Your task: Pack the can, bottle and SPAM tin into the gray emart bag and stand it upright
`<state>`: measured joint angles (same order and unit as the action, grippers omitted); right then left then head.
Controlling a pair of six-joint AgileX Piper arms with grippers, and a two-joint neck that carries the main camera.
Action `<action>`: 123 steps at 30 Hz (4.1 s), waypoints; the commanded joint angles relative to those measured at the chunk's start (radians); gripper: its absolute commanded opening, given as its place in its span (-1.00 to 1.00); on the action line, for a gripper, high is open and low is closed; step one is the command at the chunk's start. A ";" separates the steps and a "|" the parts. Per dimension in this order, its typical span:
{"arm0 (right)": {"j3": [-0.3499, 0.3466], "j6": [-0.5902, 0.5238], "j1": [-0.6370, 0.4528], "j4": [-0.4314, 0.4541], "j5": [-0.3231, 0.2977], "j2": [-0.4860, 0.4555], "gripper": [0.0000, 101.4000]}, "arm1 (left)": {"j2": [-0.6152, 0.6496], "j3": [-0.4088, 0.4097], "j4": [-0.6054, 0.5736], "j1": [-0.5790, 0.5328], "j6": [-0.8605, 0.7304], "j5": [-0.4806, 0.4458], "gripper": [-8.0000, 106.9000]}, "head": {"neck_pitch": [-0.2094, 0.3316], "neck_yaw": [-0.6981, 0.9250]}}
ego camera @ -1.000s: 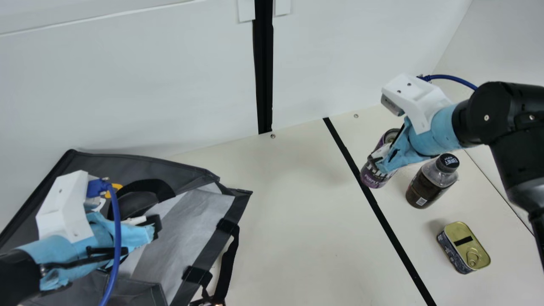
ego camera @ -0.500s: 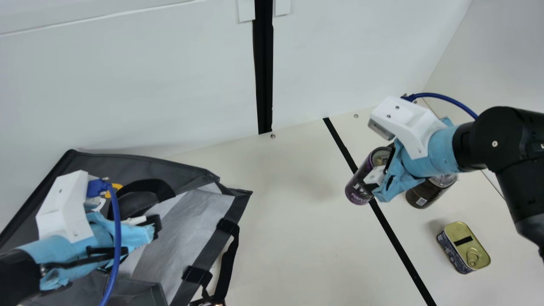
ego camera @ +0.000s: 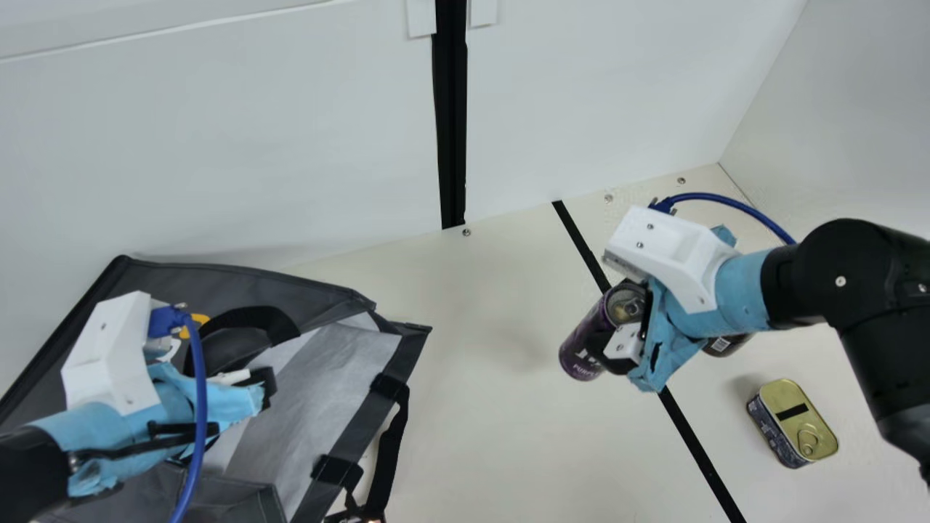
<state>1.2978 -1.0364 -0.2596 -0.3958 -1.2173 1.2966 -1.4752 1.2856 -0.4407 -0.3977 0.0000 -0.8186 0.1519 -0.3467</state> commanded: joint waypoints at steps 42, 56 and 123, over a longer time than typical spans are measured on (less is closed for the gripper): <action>-0.064 0.005 0.200 -0.316 -0.003 -0.146 -1.00 | 0.000 0.000 0.000 0.000 0.000 0.000 -1.00 | 0.023 -0.002; -0.049 -0.008 0.214 -0.437 -0.003 -0.145 -1.00 | 0.000 0.000 0.000 0.000 0.000 0.000 -1.00 | 0.023 -0.002; -0.064 -0.171 0.537 -0.637 0.327 0.199 -1.00 | 0.000 0.000 0.000 0.000 0.000 0.000 -1.00 | 0.023 -0.002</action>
<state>1.2340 -1.2052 0.2715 -1.0324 -0.8988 1.4870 -1.4752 1.2856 -0.4407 -0.3977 0.0000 -0.8186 0.1519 -0.3482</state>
